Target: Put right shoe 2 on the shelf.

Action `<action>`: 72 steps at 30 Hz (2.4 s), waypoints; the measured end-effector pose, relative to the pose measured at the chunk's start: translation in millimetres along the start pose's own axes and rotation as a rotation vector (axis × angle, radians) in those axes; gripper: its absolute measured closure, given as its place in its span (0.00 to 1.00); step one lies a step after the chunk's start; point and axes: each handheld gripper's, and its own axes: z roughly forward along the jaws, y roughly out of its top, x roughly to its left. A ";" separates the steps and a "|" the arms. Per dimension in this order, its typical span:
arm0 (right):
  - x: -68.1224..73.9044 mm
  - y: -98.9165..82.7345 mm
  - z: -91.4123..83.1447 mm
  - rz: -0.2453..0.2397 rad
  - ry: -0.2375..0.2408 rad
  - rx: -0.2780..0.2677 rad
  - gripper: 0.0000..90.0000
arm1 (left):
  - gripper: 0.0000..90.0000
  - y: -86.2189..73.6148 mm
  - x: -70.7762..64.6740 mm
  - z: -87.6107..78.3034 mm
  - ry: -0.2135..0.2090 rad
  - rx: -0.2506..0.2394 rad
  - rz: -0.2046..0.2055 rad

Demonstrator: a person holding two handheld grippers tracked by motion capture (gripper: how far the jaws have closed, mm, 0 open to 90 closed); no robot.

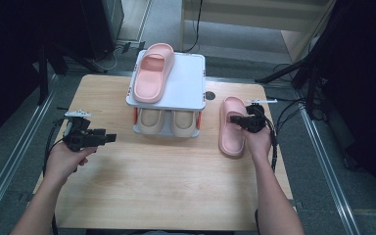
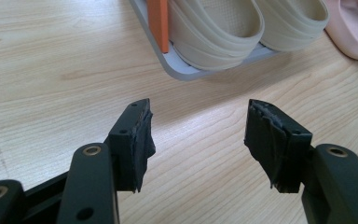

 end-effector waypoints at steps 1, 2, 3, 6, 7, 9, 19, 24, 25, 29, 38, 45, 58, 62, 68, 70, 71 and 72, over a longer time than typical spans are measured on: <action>-1.3 0.4 -3.4 0.003 0.001 -0.006 0.89 | 0.46 -0.2 0.9 0.1 -0.001 0.001 -0.002; -3.9 0.7 -10.6 0.013 -0.002 -0.012 0.86 | 0.46 -0.4 2.0 -0.1 0.001 0.003 0.000; -4.8 0.8 -13.4 0.012 -0.003 -0.014 0.85 | 0.46 -0.5 2.5 -0.2 0.001 0.001 -0.002; -6.7 0.8 -21.6 0.003 -0.011 -0.021 0.82 | 0.46 -0.6 3.7 -0.5 0.002 0.006 -0.006; -7.8 0.5 -28.9 -0.005 -0.029 -0.037 0.80 | 0.46 -0.9 4.4 -0.2 0.003 0.004 -0.009; -10.2 0.4 -35.5 -0.005 -0.037 -0.060 0.77 | 0.46 -1.3 5.3 0.3 0.006 0.007 -0.011; -26.7 -5.2 -30.0 0.053 -0.073 -0.058 0.56 | 0.45 -1.6 5.9 3.0 0.003 0.017 -0.016; -27.9 -7.4 -17.9 0.047 -0.084 -0.023 0.55 | 0.45 -2.1 6.0 5.2 0.000 0.025 -0.020; -28.7 -8.0 -13.4 0.041 -0.089 -0.012 0.56 | 0.45 -2.2 5.9 5.5 0.002 0.026 -0.018; -31.9 -10.2 -0.9 0.048 -0.122 0.007 0.58 | 0.45 -2.5 5.9 6.3 0.003 0.028 -0.020; -42.7 -16.5 6.4 0.110 -0.134 0.005 0.66 | 0.45 -2.9 7.5 8.1 -0.001 0.042 -0.023; -37.6 -14.5 4.9 0.069 -0.188 0.001 0.75 | 0.45 -3.6 6.5 9.9 0.000 0.044 -0.017; -40.7 -10.4 -3.2 0.128 -0.192 0.011 0.92 | 0.45 -4.4 6.3 12.4 -0.004 0.053 -0.018; -37.5 -5.4 -7.8 0.152 -0.185 0.011 0.93 | 0.45 -3.9 6.1 13.9 -0.009 0.054 -0.018; -26.0 1.8 -18.6 0.128 -0.196 -0.004 0.92 | 0.45 -3.3 6.5 13.8 -0.019 0.055 -0.016; -22.9 5.7 -21.0 0.128 -0.200 -0.002 0.92 | 0.45 -3.4 6.8 14.0 -0.016 0.054 -0.016; -21.6 7.2 -21.7 0.125 -0.201 0.000 0.92 | 0.45 -3.5 7.2 14.2 -0.013 0.058 -0.012; -17.5 10.8 -22.1 0.110 -0.212 0.010 0.92 | 0.46 -3.8 7.6 14.9 -0.031 0.052 -0.023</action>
